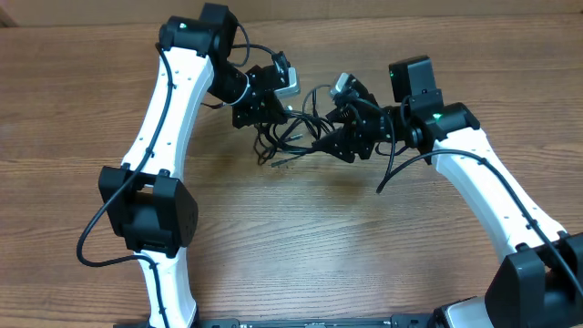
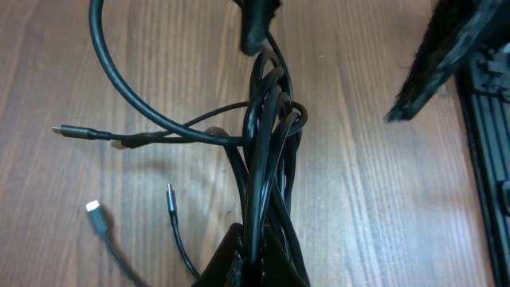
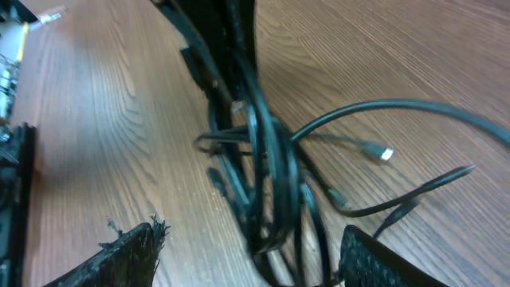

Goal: Untangle cables

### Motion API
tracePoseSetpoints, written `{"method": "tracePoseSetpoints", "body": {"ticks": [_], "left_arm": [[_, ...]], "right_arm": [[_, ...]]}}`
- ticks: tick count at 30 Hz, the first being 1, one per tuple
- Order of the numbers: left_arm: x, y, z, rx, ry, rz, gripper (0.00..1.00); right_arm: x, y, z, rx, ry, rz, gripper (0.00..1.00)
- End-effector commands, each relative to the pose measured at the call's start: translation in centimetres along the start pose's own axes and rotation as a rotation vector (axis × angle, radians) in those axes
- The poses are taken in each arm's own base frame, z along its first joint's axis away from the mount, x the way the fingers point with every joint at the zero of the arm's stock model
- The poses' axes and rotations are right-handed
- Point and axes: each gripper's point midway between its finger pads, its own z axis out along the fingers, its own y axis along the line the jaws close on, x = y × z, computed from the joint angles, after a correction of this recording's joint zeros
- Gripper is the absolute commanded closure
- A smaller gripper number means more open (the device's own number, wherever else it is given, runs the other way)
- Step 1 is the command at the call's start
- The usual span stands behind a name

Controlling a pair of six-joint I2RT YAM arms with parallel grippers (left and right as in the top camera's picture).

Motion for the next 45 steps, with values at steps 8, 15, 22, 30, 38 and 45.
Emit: {"method": "tracePoseSetpoints", "body": {"ticks": [8,15,22,30,38,45], "left_arm": [[-1.5,-2.3,-0.5,0.099,-0.129,0.095,0.96],[-2.5,-2.9,-1.3,0.124,-0.222,0.111,0.96],[-2.5,-3.0,-1.3,0.128,-0.221,0.107,0.95],[-2.5,-3.0,-1.3,0.128,-0.221,0.098,0.96],[-2.7,-3.9,-0.9,0.163,-0.208,0.061,0.96],[-2.8,-4.4,-0.5,0.178,-0.189,0.06,0.96]], "right_arm": [[-0.7,-0.4,-1.2,0.068,0.021,-0.106,0.34],[-0.1,-0.1,-1.2,0.056,0.046,-0.122,0.44],[-0.1,0.0,-1.2,0.053,0.044,-0.125,0.96],[-0.3,-0.5,-1.4,0.068,0.032,-0.068,0.96],[-4.2,-3.7,-3.1,0.139,-0.169,0.332,0.96],[-9.3,-4.5,-5.2,0.054,-0.39,0.541,0.96]]}}
